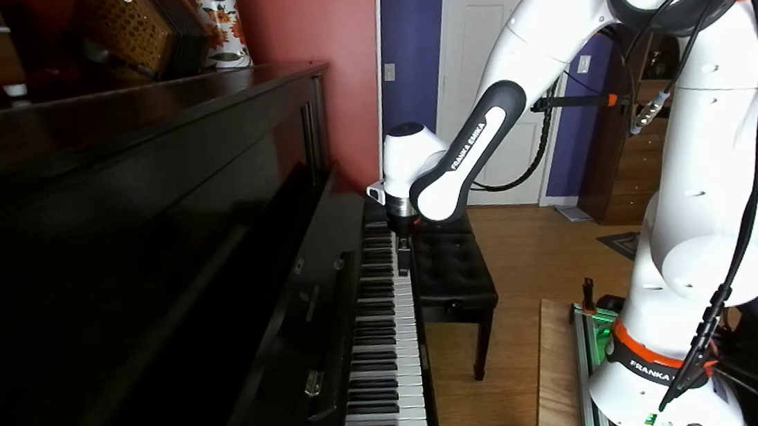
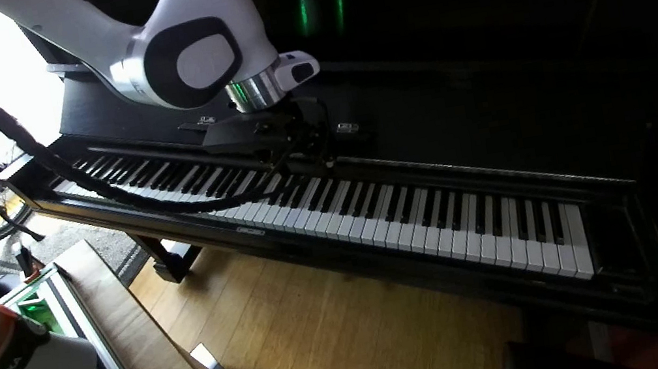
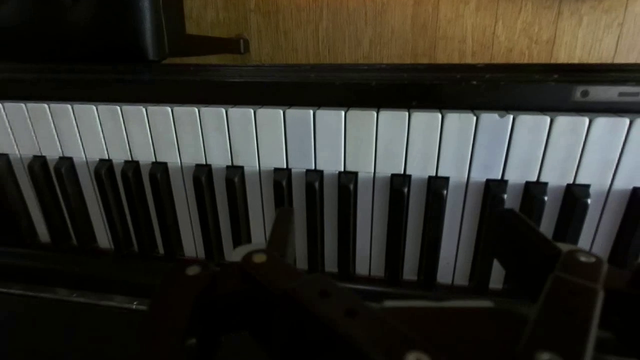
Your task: Press a white button in the middle of the piano
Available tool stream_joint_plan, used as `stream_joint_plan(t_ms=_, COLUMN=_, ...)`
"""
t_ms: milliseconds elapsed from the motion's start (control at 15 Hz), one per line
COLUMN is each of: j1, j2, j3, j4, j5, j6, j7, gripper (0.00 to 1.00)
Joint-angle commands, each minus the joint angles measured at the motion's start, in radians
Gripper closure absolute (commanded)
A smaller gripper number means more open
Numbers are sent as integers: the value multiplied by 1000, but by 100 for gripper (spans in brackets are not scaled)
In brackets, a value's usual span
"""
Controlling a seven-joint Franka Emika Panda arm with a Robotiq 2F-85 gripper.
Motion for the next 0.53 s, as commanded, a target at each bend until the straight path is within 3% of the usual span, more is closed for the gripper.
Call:
stream_joint_plan(t_ms=0, j1=7, j2=-85, j3=-9, j4=-47, j5=-48, j6=-31, j7=42, gripper=0)
stream_joint_plan(t_ms=467, j1=3, j2=-84, j3=-3, j4=-34, j5=-28, j6=-21, j7=12, gripper=0)
